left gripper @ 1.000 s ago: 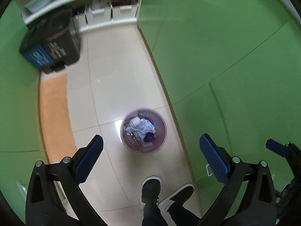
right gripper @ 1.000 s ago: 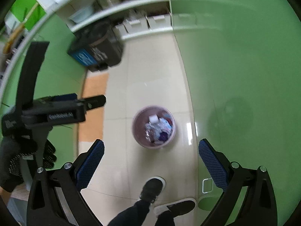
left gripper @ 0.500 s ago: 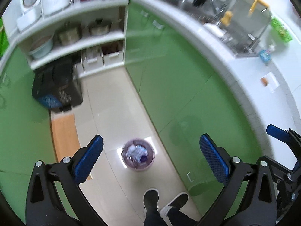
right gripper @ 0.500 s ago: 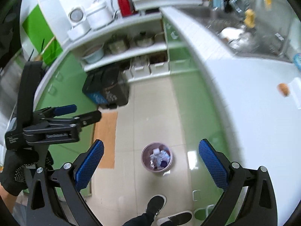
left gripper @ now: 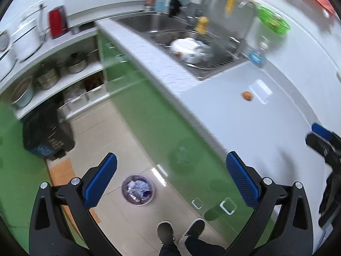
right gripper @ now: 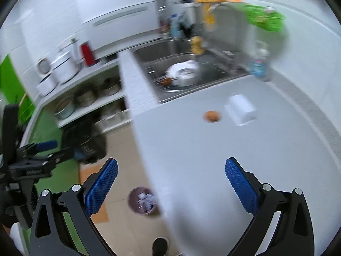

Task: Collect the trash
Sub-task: 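Swing both open tools back toward the counter, then grasp the white plastic box with the right tool while left grasps the walnut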

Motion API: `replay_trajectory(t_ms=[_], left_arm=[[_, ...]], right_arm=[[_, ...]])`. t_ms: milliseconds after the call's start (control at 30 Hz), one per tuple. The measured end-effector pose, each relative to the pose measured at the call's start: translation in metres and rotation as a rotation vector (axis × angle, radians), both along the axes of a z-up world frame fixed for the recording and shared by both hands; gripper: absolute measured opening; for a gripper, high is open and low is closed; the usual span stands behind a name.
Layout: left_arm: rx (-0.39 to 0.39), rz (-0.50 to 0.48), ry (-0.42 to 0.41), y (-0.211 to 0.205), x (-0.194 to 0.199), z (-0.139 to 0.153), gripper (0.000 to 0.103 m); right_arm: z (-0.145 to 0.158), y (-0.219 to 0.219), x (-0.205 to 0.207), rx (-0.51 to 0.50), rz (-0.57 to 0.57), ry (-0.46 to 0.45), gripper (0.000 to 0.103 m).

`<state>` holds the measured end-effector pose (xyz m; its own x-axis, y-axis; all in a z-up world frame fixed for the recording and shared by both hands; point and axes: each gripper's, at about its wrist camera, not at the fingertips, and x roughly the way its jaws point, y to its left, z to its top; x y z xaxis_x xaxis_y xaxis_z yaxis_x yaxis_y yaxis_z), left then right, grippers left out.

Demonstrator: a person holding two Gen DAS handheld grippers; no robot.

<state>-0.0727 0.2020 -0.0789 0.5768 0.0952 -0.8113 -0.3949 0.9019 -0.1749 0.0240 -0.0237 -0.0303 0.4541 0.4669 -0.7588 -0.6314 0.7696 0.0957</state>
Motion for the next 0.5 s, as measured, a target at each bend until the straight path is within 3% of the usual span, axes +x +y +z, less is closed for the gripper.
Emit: replay_trajectory(t_ms=[233, 500], left_arm=[[0.013, -0.081, -0.001, -0.042, 0.053, 0.012, 0.100], [0.026, -0.084, 0.022, -0.070, 0.104, 0.014, 0.100]], right_arm=[[-0.002, -0.040, 0.068, -0.043, -0.065, -0.015, 0.097], [-0.023, -0.036, 0.156, -0.091, -0.012, 0.024, 0.097]])
